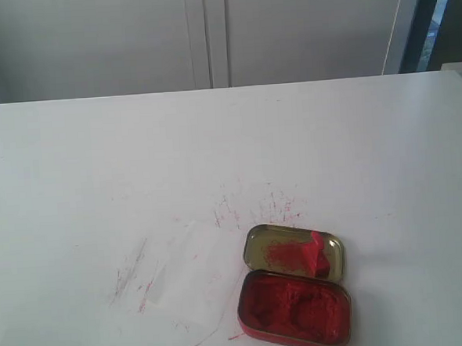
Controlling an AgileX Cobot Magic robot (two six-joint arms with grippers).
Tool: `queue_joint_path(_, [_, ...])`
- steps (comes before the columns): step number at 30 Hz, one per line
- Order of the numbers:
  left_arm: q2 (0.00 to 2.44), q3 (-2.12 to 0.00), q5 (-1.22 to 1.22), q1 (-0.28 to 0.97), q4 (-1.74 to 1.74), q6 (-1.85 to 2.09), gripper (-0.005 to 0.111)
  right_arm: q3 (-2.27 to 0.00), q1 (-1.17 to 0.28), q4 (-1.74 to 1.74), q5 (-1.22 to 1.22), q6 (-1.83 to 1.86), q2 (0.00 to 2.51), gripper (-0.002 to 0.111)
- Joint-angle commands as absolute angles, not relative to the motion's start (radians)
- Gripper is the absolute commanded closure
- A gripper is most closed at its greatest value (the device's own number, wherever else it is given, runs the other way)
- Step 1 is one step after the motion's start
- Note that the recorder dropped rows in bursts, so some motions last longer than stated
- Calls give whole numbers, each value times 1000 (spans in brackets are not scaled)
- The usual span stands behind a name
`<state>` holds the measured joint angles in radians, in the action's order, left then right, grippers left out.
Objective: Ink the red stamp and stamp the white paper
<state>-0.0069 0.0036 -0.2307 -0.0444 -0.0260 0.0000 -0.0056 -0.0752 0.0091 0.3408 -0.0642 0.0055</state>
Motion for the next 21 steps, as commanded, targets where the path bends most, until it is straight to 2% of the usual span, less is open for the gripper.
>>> queue_joint_path(1, [0,0,-232,-47,-25,0,107,0,-69,8,336,-65,0,108])
queue_joint_path(11, [0,0,-232,-47,-25,0,107,0,-69,8,318,-65,0,108])
queue_joint_path(21, [0,0,-232,-47,-25,0,107,0,-69,8,11,-65,0,108])
